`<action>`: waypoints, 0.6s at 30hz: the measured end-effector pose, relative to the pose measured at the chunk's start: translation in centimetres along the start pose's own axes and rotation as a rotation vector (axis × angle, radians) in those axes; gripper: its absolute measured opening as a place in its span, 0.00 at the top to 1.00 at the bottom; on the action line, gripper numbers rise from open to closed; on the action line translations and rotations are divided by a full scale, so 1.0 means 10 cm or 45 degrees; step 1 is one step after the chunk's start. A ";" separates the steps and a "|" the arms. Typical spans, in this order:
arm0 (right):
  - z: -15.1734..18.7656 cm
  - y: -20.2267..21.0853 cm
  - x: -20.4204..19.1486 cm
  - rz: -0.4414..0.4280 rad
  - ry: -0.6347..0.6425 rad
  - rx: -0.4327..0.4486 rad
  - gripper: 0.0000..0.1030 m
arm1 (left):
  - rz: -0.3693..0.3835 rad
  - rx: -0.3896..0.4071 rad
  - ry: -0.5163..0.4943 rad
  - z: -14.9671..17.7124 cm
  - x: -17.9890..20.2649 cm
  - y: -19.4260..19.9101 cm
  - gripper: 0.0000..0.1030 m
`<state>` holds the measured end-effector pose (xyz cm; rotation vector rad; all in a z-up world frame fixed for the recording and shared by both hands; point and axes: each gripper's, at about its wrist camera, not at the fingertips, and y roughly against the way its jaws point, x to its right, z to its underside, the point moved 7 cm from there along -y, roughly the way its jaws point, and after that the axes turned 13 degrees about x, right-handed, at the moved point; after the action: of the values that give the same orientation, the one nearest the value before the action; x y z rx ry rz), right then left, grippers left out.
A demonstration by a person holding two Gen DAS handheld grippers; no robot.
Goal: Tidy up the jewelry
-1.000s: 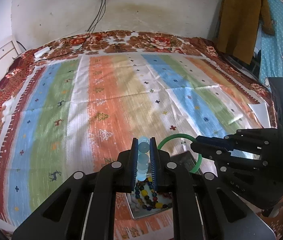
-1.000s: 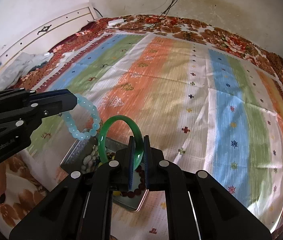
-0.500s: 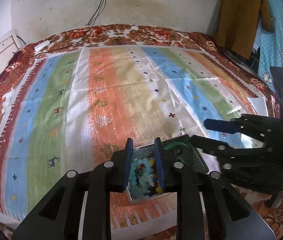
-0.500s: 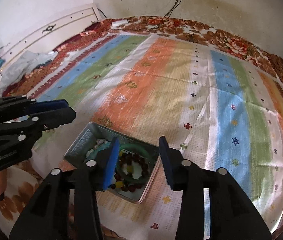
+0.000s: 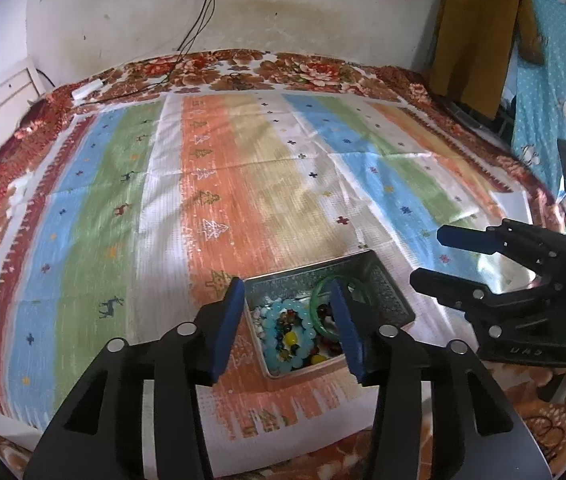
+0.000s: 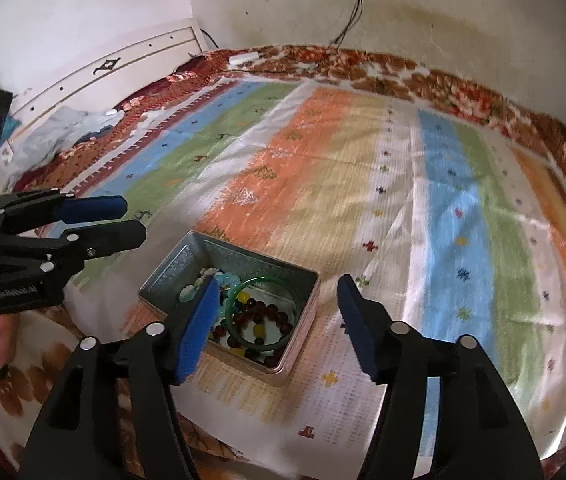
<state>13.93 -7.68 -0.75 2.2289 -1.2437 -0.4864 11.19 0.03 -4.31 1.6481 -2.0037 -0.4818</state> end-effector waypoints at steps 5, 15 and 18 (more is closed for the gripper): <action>0.02 0.07 -0.02 -0.011 -0.008 0.023 0.34 | -0.021 0.016 -0.020 0.05 -0.01 0.06 0.45; 0.03 0.22 0.00 0.005 -0.031 0.094 0.11 | -0.020 0.086 -0.019 0.08 -0.01 0.20 0.18; 0.06 0.24 -0.01 0.014 -0.036 0.102 0.09 | -0.020 0.088 -0.020 0.10 0.00 0.22 0.14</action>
<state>11.94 -8.81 0.27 2.2882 -1.3103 -0.4729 8.86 0.46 -3.94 1.7072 -2.0415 -0.4364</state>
